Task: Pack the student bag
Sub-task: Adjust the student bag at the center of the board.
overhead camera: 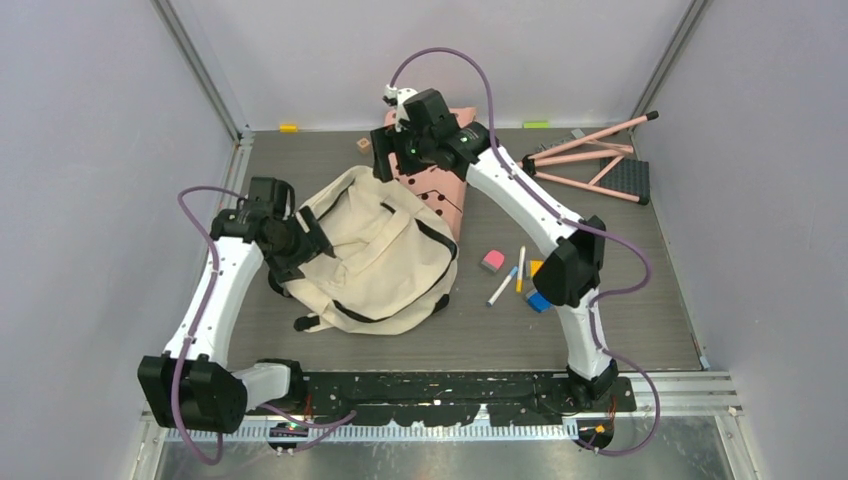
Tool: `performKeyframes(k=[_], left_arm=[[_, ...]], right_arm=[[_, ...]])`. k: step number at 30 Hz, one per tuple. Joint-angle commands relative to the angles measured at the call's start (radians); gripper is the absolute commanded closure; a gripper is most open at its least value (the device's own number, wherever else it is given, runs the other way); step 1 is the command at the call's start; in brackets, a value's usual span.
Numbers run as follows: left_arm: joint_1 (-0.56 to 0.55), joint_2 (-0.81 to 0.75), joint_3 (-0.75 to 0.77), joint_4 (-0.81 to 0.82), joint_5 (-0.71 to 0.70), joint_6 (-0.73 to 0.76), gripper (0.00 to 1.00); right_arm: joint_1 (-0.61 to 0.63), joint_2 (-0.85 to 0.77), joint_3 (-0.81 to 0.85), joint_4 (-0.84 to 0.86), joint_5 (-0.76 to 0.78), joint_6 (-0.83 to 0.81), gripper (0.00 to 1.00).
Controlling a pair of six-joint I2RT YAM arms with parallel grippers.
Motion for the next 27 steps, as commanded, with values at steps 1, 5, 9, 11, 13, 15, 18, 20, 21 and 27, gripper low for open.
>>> performKeyframes(k=[1,5,9,11,13,15,18,20,21,27], left_arm=[[0.008,-0.038,-0.031,-0.098,0.039,-0.072,0.25],[0.018,-0.024,-0.066,-0.137,0.048,-0.085,0.32],[0.018,-0.054,-0.173,-0.143,0.099,-0.129,0.39],[0.018,-0.095,-0.237,-0.127,0.117,-0.154,0.42],[0.018,-0.136,-0.307,-0.101,0.145,-0.182,0.43],[0.019,-0.171,-0.364,-0.065,0.167,-0.205,0.43],[0.018,-0.216,-0.412,-0.003,0.171,-0.223,0.43],[0.018,-0.236,-0.418,0.005,0.155,-0.222,0.43],[0.018,-0.246,-0.42,0.001,0.138,-0.222,0.45],[0.018,-0.296,-0.472,-0.018,0.111,-0.253,0.72]], right_arm=[[0.087,-0.134,-0.11,-0.074,-0.141,-0.081,0.15],[0.144,-0.174,-0.226,-0.059,-0.199,-0.088,0.15],[0.209,-0.213,-0.327,-0.019,-0.216,-0.089,0.16],[0.232,-0.237,-0.389,0.026,-0.224,-0.072,0.16],[0.247,-0.257,-0.446,0.066,-0.228,-0.055,0.16],[0.259,-0.27,-0.481,0.086,-0.227,-0.047,0.16],[0.281,-0.268,-0.494,0.087,-0.219,-0.053,0.17],[0.297,-0.26,-0.485,0.082,-0.216,-0.057,0.17],[0.303,-0.257,-0.483,0.084,-0.213,-0.059,0.18],[0.368,-0.215,-0.477,0.096,-0.188,-0.09,0.2]])
